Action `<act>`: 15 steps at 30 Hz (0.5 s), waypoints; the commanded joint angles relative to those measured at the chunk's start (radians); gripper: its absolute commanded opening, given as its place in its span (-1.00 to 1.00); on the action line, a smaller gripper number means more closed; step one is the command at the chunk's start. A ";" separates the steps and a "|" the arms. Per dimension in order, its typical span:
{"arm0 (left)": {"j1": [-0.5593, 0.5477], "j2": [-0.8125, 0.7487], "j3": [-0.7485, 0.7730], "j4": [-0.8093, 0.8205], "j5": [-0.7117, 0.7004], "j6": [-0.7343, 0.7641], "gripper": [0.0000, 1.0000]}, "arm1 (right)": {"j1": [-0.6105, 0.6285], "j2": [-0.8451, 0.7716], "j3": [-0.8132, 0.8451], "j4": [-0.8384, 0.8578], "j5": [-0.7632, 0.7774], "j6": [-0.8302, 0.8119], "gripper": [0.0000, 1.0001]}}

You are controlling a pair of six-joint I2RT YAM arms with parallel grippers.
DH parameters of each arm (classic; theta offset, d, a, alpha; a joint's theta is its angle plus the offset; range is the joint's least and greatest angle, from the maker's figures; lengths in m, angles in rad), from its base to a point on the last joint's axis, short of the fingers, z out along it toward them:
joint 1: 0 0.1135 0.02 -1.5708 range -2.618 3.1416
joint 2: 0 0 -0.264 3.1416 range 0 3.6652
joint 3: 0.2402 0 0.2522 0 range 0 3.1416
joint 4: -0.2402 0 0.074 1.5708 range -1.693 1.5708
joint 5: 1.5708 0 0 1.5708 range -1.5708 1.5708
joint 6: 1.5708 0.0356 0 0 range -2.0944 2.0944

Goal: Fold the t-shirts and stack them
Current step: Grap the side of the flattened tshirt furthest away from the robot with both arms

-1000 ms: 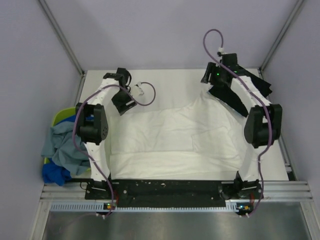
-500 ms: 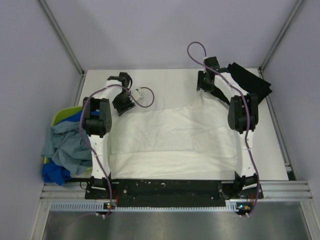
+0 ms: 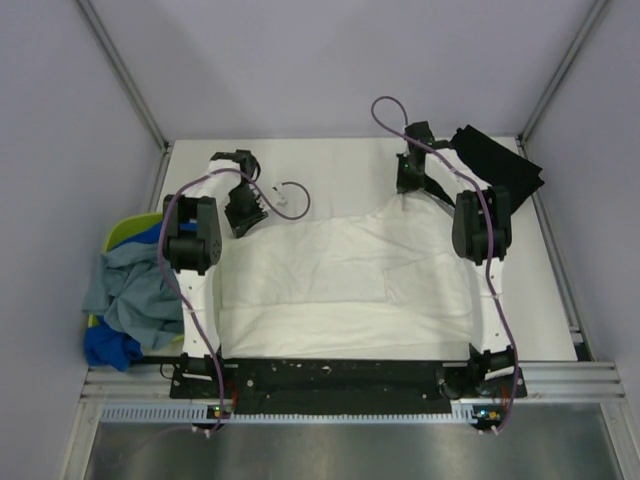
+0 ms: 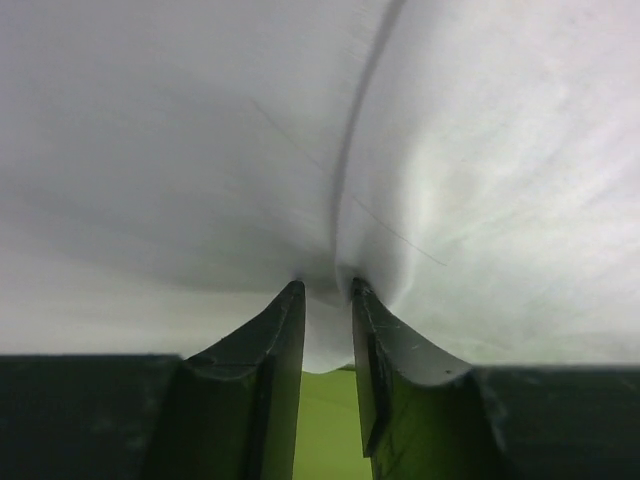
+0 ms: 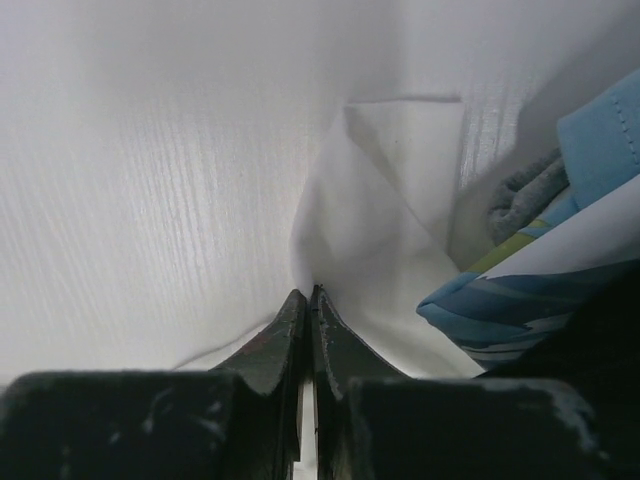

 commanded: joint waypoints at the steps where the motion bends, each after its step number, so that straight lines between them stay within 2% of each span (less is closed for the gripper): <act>1: 0.007 -0.039 -0.013 -0.129 0.051 0.039 -0.63 | 0.007 -0.032 0.035 -0.007 -0.045 0.001 -1.00; 2: 0.007 -0.037 -0.018 -0.130 0.044 0.036 -0.89 | 0.005 -0.052 0.030 -0.009 -0.057 -0.002 -1.00; 3: 0.007 -0.043 -0.022 -0.123 0.035 0.030 -1.00 | 0.008 -0.077 0.020 -0.009 -0.069 -0.001 -1.00; 6: 0.010 -0.064 -0.027 -0.098 0.015 -0.016 -1.00 | 0.024 -0.172 -0.037 -0.006 -0.083 -0.017 -1.00; 13: 0.013 -0.203 -0.076 0.015 0.000 -0.056 -0.99 | 0.044 -0.391 -0.295 0.097 -0.091 -0.004 -1.00; 15: 0.015 -0.221 -0.050 0.032 0.006 -0.077 -0.70 | 0.044 -0.408 -0.327 0.115 -0.097 -0.001 -1.00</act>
